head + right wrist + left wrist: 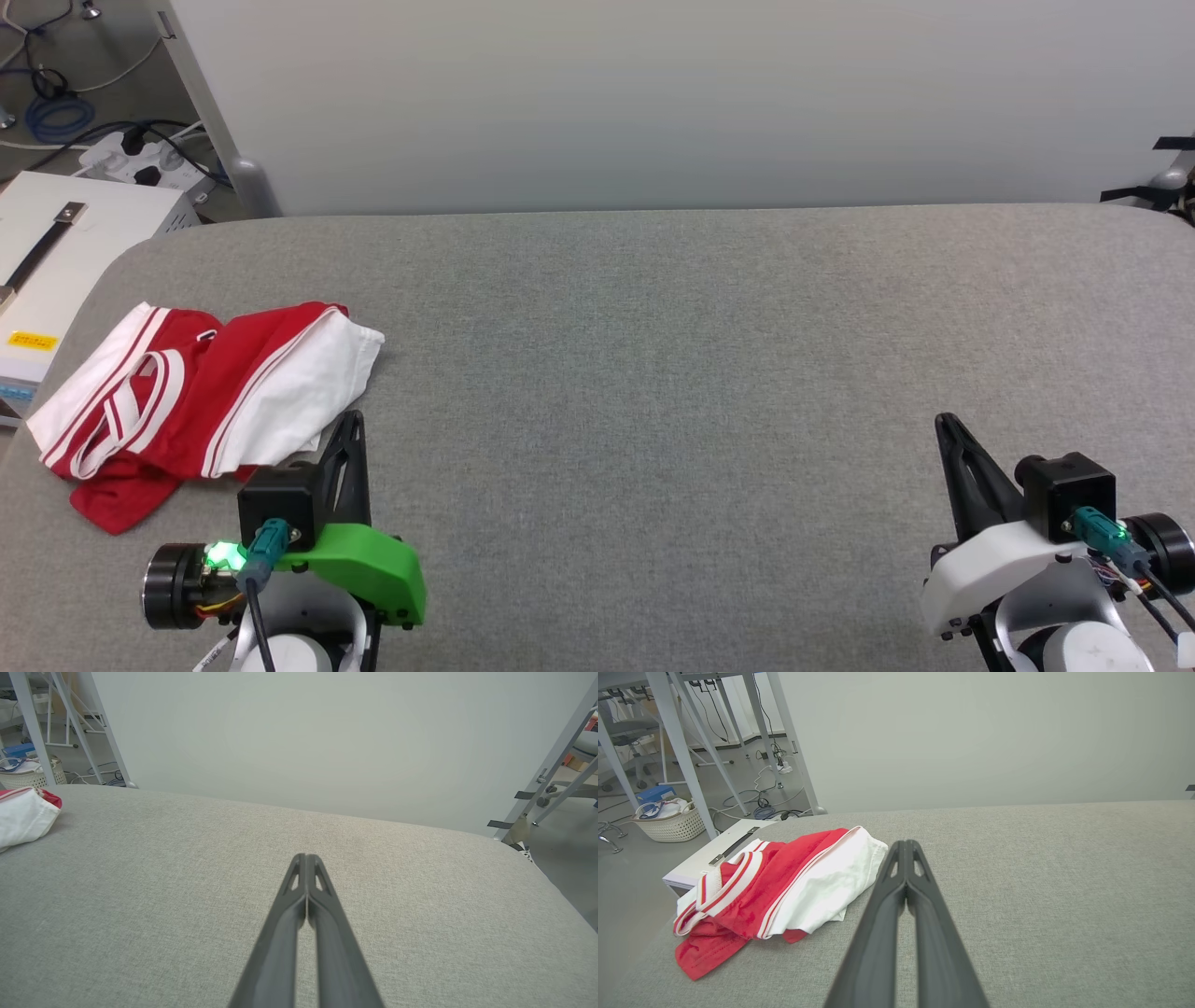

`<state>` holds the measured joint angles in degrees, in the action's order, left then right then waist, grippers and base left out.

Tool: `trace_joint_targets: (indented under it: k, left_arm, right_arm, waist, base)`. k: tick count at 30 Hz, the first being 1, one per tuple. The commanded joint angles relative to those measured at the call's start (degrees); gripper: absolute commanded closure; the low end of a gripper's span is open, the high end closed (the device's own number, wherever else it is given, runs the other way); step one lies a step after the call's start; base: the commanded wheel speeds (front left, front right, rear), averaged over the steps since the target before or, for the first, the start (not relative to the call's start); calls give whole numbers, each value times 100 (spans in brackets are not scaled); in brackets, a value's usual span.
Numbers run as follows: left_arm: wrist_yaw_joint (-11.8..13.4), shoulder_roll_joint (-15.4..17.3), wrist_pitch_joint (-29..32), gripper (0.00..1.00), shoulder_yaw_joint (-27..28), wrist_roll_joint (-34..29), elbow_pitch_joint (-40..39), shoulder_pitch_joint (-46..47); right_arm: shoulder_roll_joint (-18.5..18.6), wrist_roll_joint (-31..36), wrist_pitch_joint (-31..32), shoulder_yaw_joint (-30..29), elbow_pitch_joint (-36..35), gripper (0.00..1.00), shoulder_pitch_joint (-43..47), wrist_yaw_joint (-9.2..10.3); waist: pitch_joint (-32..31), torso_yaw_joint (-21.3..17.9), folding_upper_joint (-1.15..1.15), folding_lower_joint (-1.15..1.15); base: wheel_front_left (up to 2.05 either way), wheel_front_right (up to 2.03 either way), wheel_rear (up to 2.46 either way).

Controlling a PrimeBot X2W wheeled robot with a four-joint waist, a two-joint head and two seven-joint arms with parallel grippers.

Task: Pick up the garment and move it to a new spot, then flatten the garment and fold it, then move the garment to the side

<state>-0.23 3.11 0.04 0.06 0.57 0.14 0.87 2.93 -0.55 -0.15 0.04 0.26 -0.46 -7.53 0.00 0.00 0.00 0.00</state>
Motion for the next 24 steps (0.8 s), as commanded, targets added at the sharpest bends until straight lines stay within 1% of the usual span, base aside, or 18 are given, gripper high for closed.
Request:
trace_joint_targets:
  k: [1,24]
  left_arm:
    - [23,-24,-4,100,-6,-57,-14,-87]
    - [23,-24,-4,100,-6,-57,-14,-87]
  right_arm:
    - [-5,55,15,-4,-26,100,46,4]
    - [-5,55,15,-4,-26,100,46,4]
  waist:
    - [0,0,0,0]
    - [0,0,0,0]
  base:
    - [0,0,0]
    - [0,0,0]
